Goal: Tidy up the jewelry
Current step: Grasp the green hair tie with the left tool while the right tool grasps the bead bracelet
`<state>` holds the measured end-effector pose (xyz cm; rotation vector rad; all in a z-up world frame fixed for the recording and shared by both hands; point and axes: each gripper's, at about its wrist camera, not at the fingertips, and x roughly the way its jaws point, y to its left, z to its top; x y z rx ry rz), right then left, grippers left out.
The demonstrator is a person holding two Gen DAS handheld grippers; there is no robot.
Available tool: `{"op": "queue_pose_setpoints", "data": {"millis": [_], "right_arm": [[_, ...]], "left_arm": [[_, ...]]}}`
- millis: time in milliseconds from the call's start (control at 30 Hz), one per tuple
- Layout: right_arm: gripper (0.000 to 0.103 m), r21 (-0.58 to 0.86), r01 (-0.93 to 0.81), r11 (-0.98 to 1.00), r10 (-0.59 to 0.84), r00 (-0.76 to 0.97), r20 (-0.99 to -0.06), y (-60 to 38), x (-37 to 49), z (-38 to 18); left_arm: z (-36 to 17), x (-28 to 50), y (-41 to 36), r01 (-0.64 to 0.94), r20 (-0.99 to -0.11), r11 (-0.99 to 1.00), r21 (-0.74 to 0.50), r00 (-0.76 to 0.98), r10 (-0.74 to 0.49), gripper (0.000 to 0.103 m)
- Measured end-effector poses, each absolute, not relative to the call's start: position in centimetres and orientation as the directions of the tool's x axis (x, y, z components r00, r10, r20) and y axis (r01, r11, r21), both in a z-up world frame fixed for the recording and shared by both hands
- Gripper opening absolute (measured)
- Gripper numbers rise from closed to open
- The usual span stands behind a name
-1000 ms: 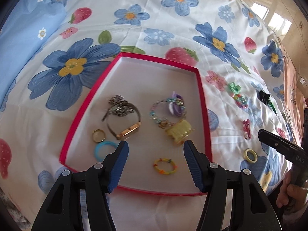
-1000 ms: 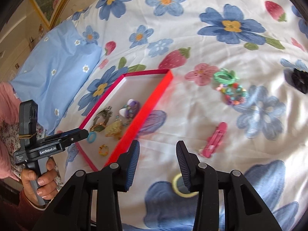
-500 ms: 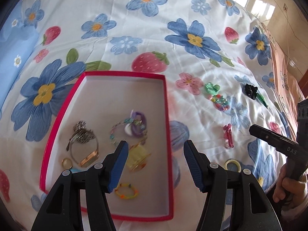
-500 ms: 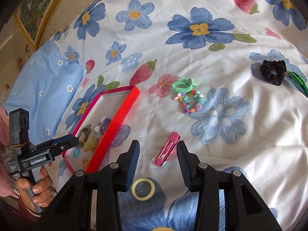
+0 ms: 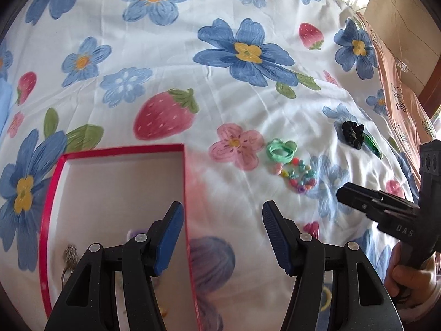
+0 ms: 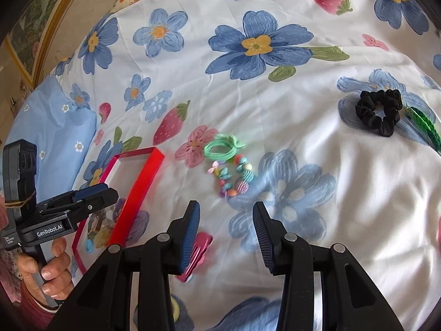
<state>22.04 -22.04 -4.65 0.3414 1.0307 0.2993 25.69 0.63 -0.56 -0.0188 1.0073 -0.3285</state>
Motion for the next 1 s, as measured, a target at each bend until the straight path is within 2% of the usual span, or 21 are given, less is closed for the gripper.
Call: {"op": "queue_pose_setpoints", "data": {"millis": [467,533,567,600,800,900,933,1000], "right_arm": [[0.039,0.376,-0.086,0.923,0.376,0.415,-0.829,-21.4,26.7,-8.7],[0.030,0.352,-0.093,0.931,0.357,0.414,-0.837,-21.1,26.9,-9.0],[0.015,0.337,-0.091,0.937,0.343,0.416,-0.842,-21.2,27.0,-9.0],[0.013,0.339,-0.086,0.937,0.343,0.416,-0.842,-21.4,27.0,-9.1],[0.012,0.356,-0.050,0.933,0.340,0.450,-0.826,-23.3,25.9,-8.1],[0.012,0.354,-0.029,0.935,0.325,0.471,-0.820,-24.4,25.1,-7.3],[0.012,0.358,-0.023,0.934,0.324,0.478,-0.816,-24.8,24.8,-7.0],[0.012,0.359,-0.012,0.933,0.318,0.492,-0.810,-25.4,24.4,-6.5]], "left_arm": [[-5.0,35.8,-5.1,0.321,-0.851,0.921,-0.221,0.398,-0.343,0.058],[-5.7,36.9,-5.7,0.325,-0.857,0.917,-0.232,0.377,-0.351,0.058],[-6.0,37.2,-6.1,0.327,-0.860,0.915,-0.237,0.368,-0.354,0.058],[-6.3,37.5,-6.4,0.331,-0.862,0.913,-0.240,0.360,-0.357,0.058],[-8.0,38.4,-8.6,0.369,-0.872,0.900,-0.233,0.330,-0.361,0.056],[-9.0,38.6,-9.6,0.384,-0.878,0.894,-0.230,0.315,-0.361,0.049],[-9.2,38.6,-10.0,0.391,-0.880,0.894,-0.218,0.317,-0.353,0.044],[-9.3,38.5,-10.5,0.403,-0.881,0.894,-0.196,0.328,-0.341,0.027]]}}
